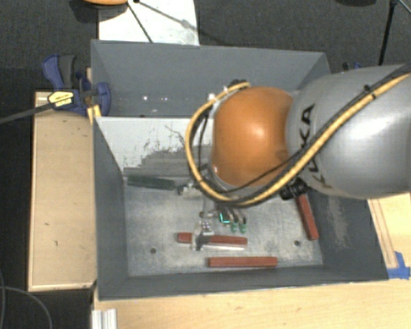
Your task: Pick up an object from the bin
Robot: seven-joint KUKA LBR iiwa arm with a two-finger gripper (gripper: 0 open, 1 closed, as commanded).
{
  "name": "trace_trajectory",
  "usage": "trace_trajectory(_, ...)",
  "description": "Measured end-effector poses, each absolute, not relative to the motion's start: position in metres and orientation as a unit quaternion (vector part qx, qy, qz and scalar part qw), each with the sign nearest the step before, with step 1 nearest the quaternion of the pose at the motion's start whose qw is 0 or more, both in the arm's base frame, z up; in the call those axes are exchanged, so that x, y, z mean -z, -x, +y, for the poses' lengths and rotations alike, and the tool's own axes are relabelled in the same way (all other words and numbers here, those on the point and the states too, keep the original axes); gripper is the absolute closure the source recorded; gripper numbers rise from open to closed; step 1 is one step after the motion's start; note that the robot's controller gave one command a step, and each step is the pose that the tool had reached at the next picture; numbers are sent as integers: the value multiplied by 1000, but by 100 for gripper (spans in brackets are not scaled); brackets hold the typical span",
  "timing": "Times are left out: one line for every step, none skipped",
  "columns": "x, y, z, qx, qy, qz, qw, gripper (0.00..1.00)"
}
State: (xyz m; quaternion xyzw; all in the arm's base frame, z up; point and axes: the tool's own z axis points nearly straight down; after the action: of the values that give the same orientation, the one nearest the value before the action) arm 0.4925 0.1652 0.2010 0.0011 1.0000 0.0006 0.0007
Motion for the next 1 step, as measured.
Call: trace_trajectory(-161,-501,155,-1,53,999,3,0)
